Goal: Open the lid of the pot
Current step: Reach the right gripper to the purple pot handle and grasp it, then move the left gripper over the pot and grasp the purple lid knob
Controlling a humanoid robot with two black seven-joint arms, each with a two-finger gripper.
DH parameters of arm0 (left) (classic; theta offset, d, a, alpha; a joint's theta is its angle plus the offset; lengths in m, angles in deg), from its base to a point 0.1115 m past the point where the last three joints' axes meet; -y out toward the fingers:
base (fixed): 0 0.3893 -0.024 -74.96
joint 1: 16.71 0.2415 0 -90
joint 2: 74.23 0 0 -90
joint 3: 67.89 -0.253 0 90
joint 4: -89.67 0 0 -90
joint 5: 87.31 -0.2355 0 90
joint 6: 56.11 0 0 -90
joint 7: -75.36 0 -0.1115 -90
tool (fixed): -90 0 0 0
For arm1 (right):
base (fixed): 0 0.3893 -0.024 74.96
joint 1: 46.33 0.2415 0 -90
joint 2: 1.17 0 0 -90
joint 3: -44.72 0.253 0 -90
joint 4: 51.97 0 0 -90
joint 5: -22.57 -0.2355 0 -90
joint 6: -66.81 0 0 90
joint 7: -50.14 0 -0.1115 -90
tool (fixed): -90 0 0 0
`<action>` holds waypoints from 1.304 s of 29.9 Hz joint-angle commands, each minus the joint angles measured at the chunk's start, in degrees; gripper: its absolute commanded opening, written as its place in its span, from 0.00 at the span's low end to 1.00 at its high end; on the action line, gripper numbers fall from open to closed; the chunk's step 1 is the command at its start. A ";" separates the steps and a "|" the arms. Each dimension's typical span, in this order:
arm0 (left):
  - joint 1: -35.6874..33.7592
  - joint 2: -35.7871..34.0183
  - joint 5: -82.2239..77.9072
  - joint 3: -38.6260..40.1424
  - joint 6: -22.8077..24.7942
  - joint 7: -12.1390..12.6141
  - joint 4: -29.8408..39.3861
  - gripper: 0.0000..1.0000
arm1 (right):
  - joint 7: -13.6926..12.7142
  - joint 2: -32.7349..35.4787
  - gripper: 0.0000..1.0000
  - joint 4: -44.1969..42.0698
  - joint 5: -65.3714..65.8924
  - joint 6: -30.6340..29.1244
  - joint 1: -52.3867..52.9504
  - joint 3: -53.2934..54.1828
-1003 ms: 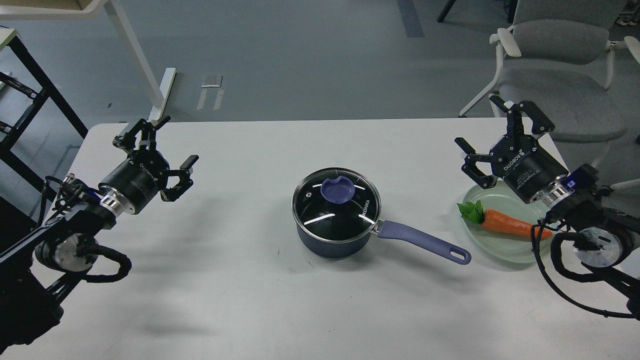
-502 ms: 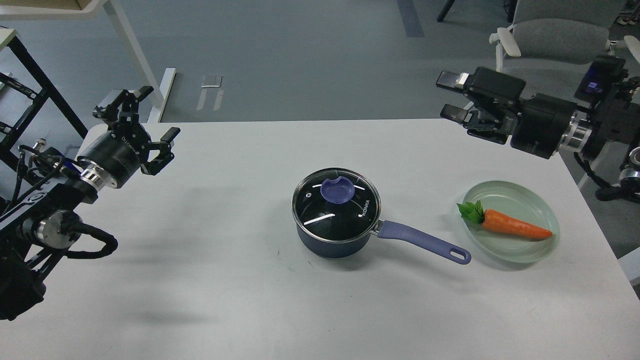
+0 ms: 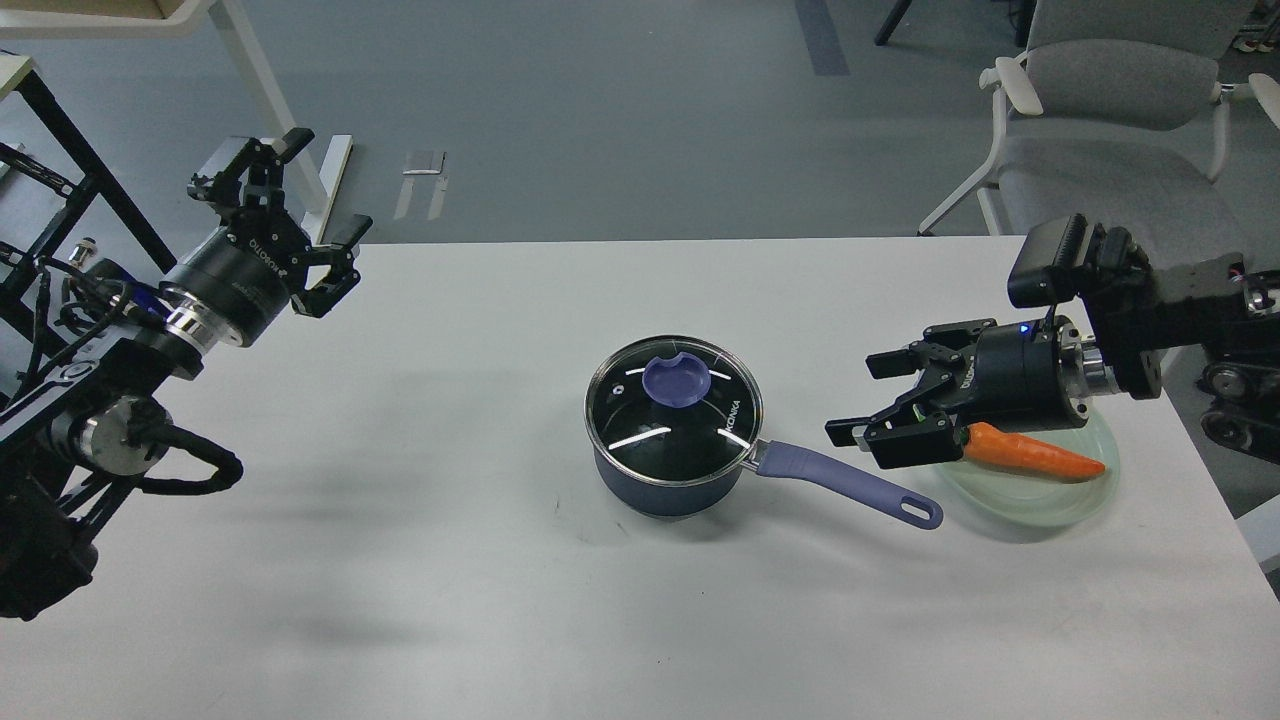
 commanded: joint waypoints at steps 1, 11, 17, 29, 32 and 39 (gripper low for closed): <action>0.06 -0.01 0.07 0.00 -1.62 0.00 1.38 0.99 | -0.01 -0.11 0.98 0.08 1.86 0.05 0.02 -1.64; 0.06 -0.01 0.07 0.00 -2.85 0.09 3.41 0.99 | -0.01 -3.79 0.88 -0.62 3.79 0.05 -1.56 -4.10; 0.24 0.08 0.07 0.00 -4.08 0.09 5.25 0.99 | -0.01 -5.38 0.78 -3.34 5.02 0.14 -3.05 -4.98; 0.15 0.43 -1.07 -0.08 -4.26 0.26 5.34 0.99 | -0.01 -6.61 0.56 -4.57 6.78 1.28 -4.20 -5.07; 0.15 0.61 -1.16 -0.08 -4.26 0.26 5.34 0.99 | -0.01 -6.70 0.50 -5.19 6.78 1.37 -4.28 -5.16; -0.02 0.25 -1.24 -1.93 -4.26 0.17 5.34 0.99 | -0.01 -7.23 0.38 -5.80 7.49 2.07 -4.20 -5.24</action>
